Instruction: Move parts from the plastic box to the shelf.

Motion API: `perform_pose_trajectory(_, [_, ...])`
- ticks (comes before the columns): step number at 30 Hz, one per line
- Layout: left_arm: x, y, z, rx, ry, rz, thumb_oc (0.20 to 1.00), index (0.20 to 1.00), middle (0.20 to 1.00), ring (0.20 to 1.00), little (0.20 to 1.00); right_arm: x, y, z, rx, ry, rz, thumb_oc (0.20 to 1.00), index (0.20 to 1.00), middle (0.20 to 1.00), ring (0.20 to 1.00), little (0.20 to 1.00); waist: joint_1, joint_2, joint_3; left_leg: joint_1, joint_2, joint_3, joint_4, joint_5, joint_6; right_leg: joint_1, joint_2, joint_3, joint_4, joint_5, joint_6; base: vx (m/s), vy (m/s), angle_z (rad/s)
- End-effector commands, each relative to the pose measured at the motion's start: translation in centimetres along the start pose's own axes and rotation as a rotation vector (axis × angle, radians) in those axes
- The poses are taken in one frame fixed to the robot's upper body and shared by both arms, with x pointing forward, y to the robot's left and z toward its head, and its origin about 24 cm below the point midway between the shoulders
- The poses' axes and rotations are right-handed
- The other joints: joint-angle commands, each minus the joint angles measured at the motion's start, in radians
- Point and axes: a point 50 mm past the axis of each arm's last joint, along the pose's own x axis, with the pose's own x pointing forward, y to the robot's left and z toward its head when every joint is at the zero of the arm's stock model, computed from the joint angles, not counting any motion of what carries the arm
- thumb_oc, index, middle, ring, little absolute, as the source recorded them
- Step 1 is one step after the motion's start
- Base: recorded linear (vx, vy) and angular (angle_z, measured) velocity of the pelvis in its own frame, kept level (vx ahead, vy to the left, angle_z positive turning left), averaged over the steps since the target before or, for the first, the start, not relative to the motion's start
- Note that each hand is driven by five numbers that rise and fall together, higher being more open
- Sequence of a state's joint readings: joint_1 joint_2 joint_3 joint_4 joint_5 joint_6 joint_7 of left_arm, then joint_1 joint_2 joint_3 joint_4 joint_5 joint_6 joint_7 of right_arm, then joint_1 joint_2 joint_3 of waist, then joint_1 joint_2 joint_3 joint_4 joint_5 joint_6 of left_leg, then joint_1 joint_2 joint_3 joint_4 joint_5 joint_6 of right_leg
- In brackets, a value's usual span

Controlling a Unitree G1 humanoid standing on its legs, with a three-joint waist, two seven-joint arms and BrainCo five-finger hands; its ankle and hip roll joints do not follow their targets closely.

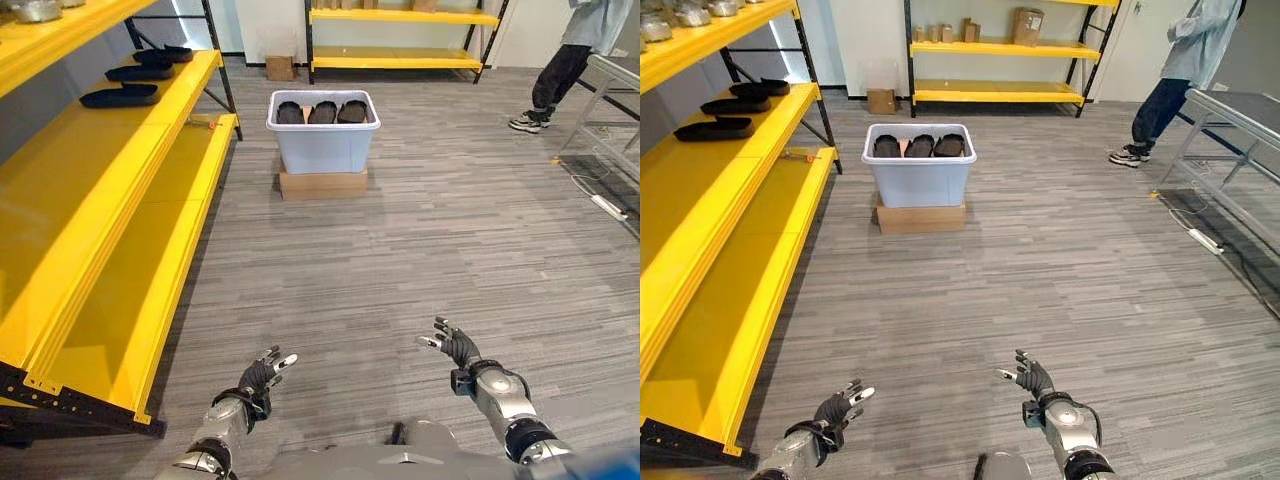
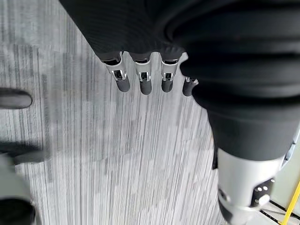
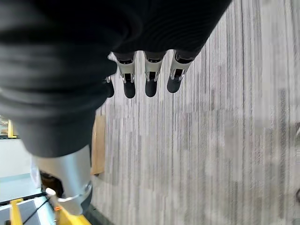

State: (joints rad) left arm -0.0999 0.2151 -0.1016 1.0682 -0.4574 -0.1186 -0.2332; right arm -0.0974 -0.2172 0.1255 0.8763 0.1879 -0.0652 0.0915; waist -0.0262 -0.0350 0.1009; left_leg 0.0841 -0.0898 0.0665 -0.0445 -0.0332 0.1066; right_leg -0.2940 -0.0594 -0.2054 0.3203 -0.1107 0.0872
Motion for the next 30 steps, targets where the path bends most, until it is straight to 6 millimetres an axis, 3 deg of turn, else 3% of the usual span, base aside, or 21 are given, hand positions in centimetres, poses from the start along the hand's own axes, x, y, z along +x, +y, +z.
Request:
perform_pose_trajectory(1, [0.2,-0.7,0.6,0.059,-0.023,-0.025,1.000,1.000,1.000,1.000,1.000,0.1,-1.4,0.7,-0.024,-0.044,-0.058,1.000,1.000,1.000,1.000,1.000,0.005,-0.024,-0.019,0.031,-0.028,0.051,0.000,-0.026,0.001,0.062,0.004,0.005,-0.244,0.293,0.011,0.32,-0.090,0.17])
perform_pose_trajectory(2, [0.2,-0.7,0.6,0.068,-0.021,-0.027,1.000,1.000,1.000,1.000,1.000,0.0,-1.5,0.6,-0.023,-0.045,-0.063,1.000,1.000,1.000,1.000,1.000,0.003,-0.025,-0.018,0.035,-0.031,0.045,0.002,-0.032,0.004,0.058,0.004,0.005,-0.262,0.309,0.013,0.38,-0.098,0.25])
perform_pose_trajectory(3, [0.2,-1.0,0.2,0.111,-0.006,-0.049,1.000,1.000,1.000,1.000,1.000,-0.2,-1.8,0.1,-0.010,-0.048,-0.101,1.000,1.000,1.000,1.000,1.000,-0.003,-0.039,-0.016,0.044,-0.053,0.012,0.012,-0.053,0.016,0.028,-0.001,0.023,-0.327,0.364,0.021,0.49,-0.110,0.29])
perform_pose_trajectory(6, [0.4,-2.2,-0.5,0.170,0.029,-0.111,1.000,1.000,1.000,1.000,1.000,-0.7,-2.9,-0.9,-0.015,-0.023,-0.201,1.000,1.000,1.000,1.000,1.000,-0.032,-0.046,-0.032,0.065,-0.076,-0.061,0.031,-0.093,0.021,0.044,0.014,0.096,-0.374,0.387,0.000,0.51,-0.083,0.81])
perform_pose_trajectory(10, [0.1,-2.1,-1.9,0.168,0.070,-0.113,1.000,1.000,1.000,1.000,1.000,-1.0,-3.4,-1.9,-0.048,0.016,-0.239,1.000,1.000,1.000,1.000,1.000,-0.037,-0.042,-0.076,0.104,-0.063,-0.065,0.049,-0.141,-0.004,0.081,0.018,0.054,-0.344,0.323,-0.028,0.49,-0.124,0.97])
perform_pose_trajectory(11, [-0.3,-1.8,-2.6,0.154,0.082,-0.112,1.000,1.000,1.000,1.000,1.000,-1.2,-3.4,-2.4,-0.069,0.037,-0.231,1.000,1.000,1.000,1.000,1.000,-0.042,-0.035,-0.096,0.119,-0.049,-0.057,0.066,-0.161,-0.021,0.101,0.030,0.048,-0.330,0.279,-0.047,0.46,-0.152,0.27])
perform_pose_trajectory(13, [-0.8,-1.7,-3.6,0.124,0.086,-0.118,1.000,1.000,1.000,1.000,1.000,-1.5,-3.4,-3.0,-0.132,0.059,-0.221,1.000,1.000,1.000,1.000,1.000,-0.055,-0.024,-0.124,0.129,-0.031,-0.048,0.136,-0.184,-0.056,0.122,0.050,0.064,-0.312,0.239,-0.076,0.51,-0.194,0.27])
perform_pose_trajectory(14, [-0.8,-1.7,-3.6,0.124,0.086,-0.118,1.000,1.000,1.000,1.000,1.000,-1.5,-3.4,-3.0,-0.132,0.060,-0.221,1.000,1.000,1.000,1.000,1.000,-0.055,-0.023,-0.125,0.128,-0.030,-0.047,0.138,-0.185,-0.056,0.122,0.050,0.064,-0.312,0.238,-0.076,0.51,-0.241,0.06])
perform_pose_trajectory(15, [-0.7,-2.0,-3.6,0.113,0.075,-0.117,1.000,1.000,1.000,1.000,1.000,-1.6,-3.5,-3.2,-0.148,0.069,-0.214,1.000,1.000,1.000,1.000,1.000,-0.064,-0.011,-0.133,0.112,-0.003,-0.013,0.239,-0.139,-0.089,0.133,0.063,0.055,-0.303,0.212,-0.094,0.27,-0.168,-0.04])
perform_pose_trajectory(19, [-0.2,-2.5,-2.7,0.088,0.027,-0.076,1.000,1.000,1.000,1.000,1.000,-1.6,-3.6,-3.0,-0.175,0.068,-0.200,1.000,1.000,1.000,1.000,1.000,-0.073,-0.007,-0.122,0.000,0.040,0.076,0.570,-0.046,-0.154,0.159,0.066,0.030,-0.298,0.170,-0.134,0.23,-0.190,-0.06])
perform_pose_trajectory(21, [-0.1,-2.6,-2.4,0.097,0.018,-0.062,1.000,1.000,1.000,1.000,1.000,-1.6,-3.7,-3.0,-0.176,0.069,-0.202,1.000,1.000,1.000,1.000,1.000,-0.072,-0.009,-0.117,-0.047,0.052,0.085,0.637,-0.035,-0.160,0.165,0.064,0.027,-0.295,0.163,-0.139,0.12,-0.133,0.03])
perform_pose_trajectory(22, [0.3,-2.6,-1.6,0.124,-0.010,-0.021,1.000,1.000,1.000,1.000,1.000,-1.6,-3.8,-3.0,-0.165,0.070,-0.220,1.000,1.000,1.000,1.000,1.000,-0.064,-0.026,-0.089,-0.175,0.094,0.116,0.752,-0.009,-0.160,0.195,0.047,0.037,-0.286,0.146,-0.145,0.14,-0.146,0.01])
perform_pose_trajectory(24, [0.4,-2.5,-0.9,0.134,-0.033,-0.003,1.000,1.000,1.000,1.000,1.000,-1.6,-4.0,-2.9,-0.151,0.064,-0.223,1.000,1.000,1.000,1.000,1.000,-0.056,-0.021,-0.063,-0.247,0.129,0.135,0.757,-0.024,-0.152,0.231,0.054,0.053,-0.285,0.130,-0.144,0.19,-0.105,0.21])
perform_pose_trajectory(25, [0.4,-2.2,-0.3,0.143,-0.064,0.019,1.000,1.000,1.000,1.000,1.000,-1.5,-3.8,-2.8,-0.155,0.062,-0.211,1.000,1.000,1.000,1.000,1.000,-0.051,-0.018,-0.052,-0.272,0.142,0.161,0.631,-0.015,-0.142,0.268,0.055,0.071,-0.294,0.108,-0.139,0.18,-0.010,0.19])
perform_pose_trajectory(28, [0.3,-1.7,0.4,0.135,-0.091,0.043,1.000,1.000,1.000,1.000,1.000,-1.5,-3.6,-3.1,-0.167,0.089,-0.193,1.000,1.000,1.000,1.000,1.000,-0.036,-0.013,-0.040,-0.307,0.151,0.191,0.435,0.020,-0.141,0.321,0.052,0.104,-0.318,0.089,-0.124,0.29,0.054,-0.32])
perform_pose_trajectory(30, [0.4,-1.7,0.6,0.084,-0.090,0.049,1.000,1.000,1.000,1.000,1.000,-1.5,-3.7,-3.2,-0.173,0.103,-0.186,1.000,1.000,1.000,1.000,1.000,-0.020,-0.001,-0.037,-0.335,0.149,0.175,0.294,0.083,-0.150,0.348,0.056,0.104,-0.334,0.083,-0.116,0.29,0.100,-0.33])
